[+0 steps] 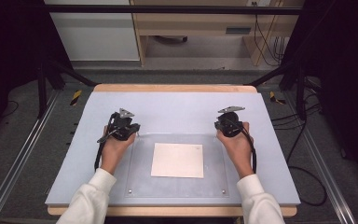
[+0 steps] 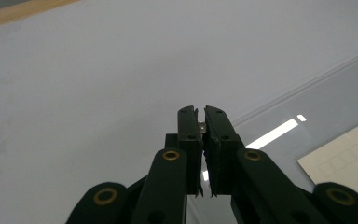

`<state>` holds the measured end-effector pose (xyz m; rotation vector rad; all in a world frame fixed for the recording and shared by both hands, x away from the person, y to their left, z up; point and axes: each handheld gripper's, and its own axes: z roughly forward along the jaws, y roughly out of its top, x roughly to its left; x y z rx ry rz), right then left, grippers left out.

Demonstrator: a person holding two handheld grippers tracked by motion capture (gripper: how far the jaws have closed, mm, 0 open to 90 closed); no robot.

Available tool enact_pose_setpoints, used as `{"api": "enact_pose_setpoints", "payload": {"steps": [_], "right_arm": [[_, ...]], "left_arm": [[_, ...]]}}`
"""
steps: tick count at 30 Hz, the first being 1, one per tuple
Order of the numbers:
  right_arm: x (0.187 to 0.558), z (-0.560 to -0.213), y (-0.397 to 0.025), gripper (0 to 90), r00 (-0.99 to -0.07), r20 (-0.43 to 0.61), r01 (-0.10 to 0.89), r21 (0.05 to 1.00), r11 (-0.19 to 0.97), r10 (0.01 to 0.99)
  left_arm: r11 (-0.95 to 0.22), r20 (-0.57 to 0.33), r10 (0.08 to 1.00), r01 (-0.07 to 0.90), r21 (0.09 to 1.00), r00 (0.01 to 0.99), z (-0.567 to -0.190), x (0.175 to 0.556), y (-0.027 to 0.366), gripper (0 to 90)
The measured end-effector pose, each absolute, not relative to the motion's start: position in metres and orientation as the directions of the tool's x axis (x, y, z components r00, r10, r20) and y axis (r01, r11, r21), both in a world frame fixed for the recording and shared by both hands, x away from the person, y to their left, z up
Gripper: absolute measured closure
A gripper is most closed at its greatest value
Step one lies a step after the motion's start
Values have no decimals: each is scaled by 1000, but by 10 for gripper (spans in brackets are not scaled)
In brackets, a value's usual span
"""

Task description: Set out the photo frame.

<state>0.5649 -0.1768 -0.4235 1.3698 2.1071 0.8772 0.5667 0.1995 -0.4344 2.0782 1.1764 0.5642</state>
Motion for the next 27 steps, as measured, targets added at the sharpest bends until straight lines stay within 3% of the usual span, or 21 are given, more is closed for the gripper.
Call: {"api": "enact_pose_setpoints", "payload": {"steps": [27], "right_arm": [[587,-422,-180,862,-394,7,657,702,276,919]], "left_arm": [[-335,-23,864,609,719,503,-435,586,204,848]]}}
